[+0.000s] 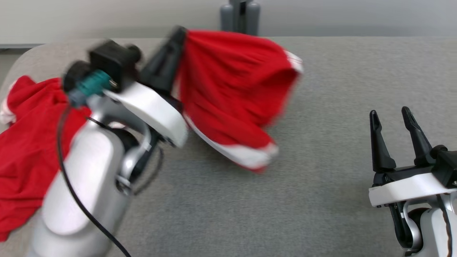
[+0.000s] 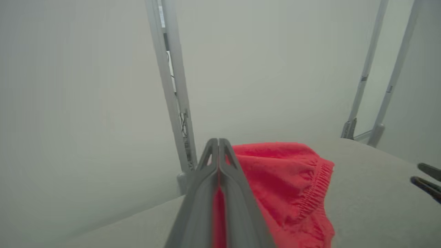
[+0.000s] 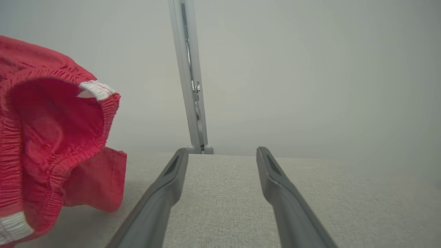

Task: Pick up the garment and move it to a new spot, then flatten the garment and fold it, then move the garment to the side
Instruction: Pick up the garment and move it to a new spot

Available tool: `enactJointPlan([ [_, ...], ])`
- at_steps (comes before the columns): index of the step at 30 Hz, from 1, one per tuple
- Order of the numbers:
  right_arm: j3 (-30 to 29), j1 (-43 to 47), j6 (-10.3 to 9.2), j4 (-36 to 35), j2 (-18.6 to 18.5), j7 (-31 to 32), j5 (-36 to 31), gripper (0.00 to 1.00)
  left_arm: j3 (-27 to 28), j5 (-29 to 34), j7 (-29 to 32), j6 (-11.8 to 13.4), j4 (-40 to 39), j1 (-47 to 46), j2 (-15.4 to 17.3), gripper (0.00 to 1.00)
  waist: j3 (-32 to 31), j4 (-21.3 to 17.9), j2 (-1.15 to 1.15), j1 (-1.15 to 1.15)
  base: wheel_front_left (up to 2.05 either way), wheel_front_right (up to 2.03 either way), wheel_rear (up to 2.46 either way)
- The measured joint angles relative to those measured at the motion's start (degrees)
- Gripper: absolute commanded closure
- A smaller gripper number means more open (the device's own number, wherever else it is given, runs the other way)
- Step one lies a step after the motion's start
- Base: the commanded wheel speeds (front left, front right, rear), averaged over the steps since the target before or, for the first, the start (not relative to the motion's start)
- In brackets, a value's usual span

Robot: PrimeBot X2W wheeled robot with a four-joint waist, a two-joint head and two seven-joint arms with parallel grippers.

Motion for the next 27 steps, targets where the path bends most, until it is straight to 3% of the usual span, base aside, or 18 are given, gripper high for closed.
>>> enactJointPlan([
  [4, 0.2, -0.1, 0.0, -0.3, 0.0, -0.5, 0.9, 0.0, -4.1, -0.5, 2.5, 0.3, -4.5, 3.4, -2.6, 1.0, 0.3, -3.4, 0.0, 0.0, 0.0, 0.0, 0.0],
  [9, 0.8, -0.6, 0.0, -0.3, 0.0, -1.2, 2.1, 0.0, -8.2, -0.6, 3.5, -0.1, -3.4, 3.6, -6.0, 1.0, 1.2, -7.1, 0.0, 0.0, 0.0, 0.0, 0.0],
  [17, 1.8, -1.2, 0.0, 1.6, -0.1, -3.0, 4.0, 0.0, -11.6, 0.0, 1.1, -0.6, 10.9, -4.4, -9.5, 1.0, 3.8, -15.2, 0.0, 0.0, 0.0, 0.0, 0.0],
  [24, 2.9, -1.4, 0.0, 3.6, -0.1, -4.5, 5.8, 0.0, -15.1, -5.3, -4.1, -1.8, 24.6, -7.7, -10.1, 1.0, 6.9, -19.2, 0.0, 0.0, 0.0, 0.0, 0.0],
  [25, 3.1, -1.7, 0.0, 3.9, 0.0, -4.7, 5.8, 0.0, -16.0, -6.4, -5.0, -1.9, 25.8, -7.9, -10.1, 0.56, 7.3, -19.4, 0.0, 0.0, 0.0, 0.0, 0.0],
  [26, 3.2, -1.9, 0.0, 4.1, 0.0, -4.8, 5.9, 0.0, -17.0, -7.3, -5.7, -1.9, 26.8, -8.2, -10.2, 0.0, 7.6, -19.6, 0.0, 0.0, 0.0, 0.0, 0.0],
  [27, 3.3, -2.1, 0.0, 4.3, 0.0, -4.9, 6.1, 0.0, -18.1, -7.9, -6.3, -2.1, 27.4, -8.5, -10.2, 0.0, 7.8, -19.6, 0.0, 0.0, 0.0, 0.0, 0.0],
])
